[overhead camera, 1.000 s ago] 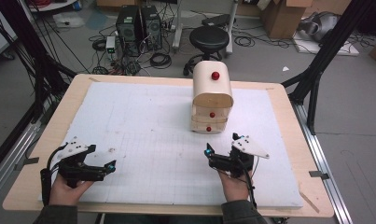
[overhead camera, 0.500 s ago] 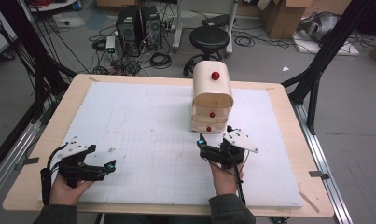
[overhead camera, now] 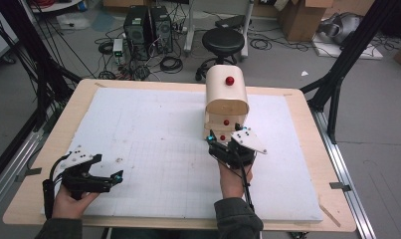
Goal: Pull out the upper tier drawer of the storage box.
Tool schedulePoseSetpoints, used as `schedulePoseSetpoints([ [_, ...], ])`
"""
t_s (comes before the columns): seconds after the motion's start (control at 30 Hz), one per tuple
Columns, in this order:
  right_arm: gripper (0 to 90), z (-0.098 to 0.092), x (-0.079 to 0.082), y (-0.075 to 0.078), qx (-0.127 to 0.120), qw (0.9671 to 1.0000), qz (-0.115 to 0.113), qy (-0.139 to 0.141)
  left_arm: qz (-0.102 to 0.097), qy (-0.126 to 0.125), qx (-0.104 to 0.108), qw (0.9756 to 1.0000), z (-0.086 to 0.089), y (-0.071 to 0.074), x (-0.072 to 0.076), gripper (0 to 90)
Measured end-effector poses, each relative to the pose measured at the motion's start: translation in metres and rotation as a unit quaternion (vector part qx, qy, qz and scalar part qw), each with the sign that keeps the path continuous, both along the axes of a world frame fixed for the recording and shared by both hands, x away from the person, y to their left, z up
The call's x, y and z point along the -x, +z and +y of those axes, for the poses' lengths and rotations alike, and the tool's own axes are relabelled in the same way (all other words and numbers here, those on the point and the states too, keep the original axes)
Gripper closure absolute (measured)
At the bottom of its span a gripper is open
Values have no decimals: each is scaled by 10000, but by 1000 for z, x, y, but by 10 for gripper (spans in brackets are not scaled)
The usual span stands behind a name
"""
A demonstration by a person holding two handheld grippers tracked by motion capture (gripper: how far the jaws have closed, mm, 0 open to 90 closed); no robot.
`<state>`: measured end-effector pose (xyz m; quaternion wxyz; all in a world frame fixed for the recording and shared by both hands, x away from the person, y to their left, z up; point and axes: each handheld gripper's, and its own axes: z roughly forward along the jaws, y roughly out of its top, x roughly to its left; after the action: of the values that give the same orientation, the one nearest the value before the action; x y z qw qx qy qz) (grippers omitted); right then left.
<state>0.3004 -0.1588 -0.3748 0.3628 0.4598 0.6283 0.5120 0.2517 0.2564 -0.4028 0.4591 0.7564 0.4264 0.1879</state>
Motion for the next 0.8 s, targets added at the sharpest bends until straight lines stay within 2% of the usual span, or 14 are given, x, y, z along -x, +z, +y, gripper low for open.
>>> schedulePoseSetpoints([
  [0.07,184,0,-1,0,-48,10000,17,-41,-2,-2,5,10000,0,0,0,17],
  [0.1,246,0,-3,-1,-24,9999,31,-120,0,6,-7,10000,1,0,0,17],
  [0.2,270,0,-4,-1,-47,9998,68,-185,-2,-1,2,10000,0,0,0,17],
  [0.23,310,0,-6,-2,27,9995,67,-297,6,1,-3,10000,0,0,0,17],
  [0.33,358,-1,-8,-3,20,9991,67,-417,-1,0,-15,10000,0,0,0,18],
  [0.43,385,-1,-9,-3,17,9989,56,-461,-1,4,-17,10000,-1,0,0,17],
  [0.8,573,6,-15,-5,255,9964,32,-813,11,-3,21,10000,0,0,0,18],
])
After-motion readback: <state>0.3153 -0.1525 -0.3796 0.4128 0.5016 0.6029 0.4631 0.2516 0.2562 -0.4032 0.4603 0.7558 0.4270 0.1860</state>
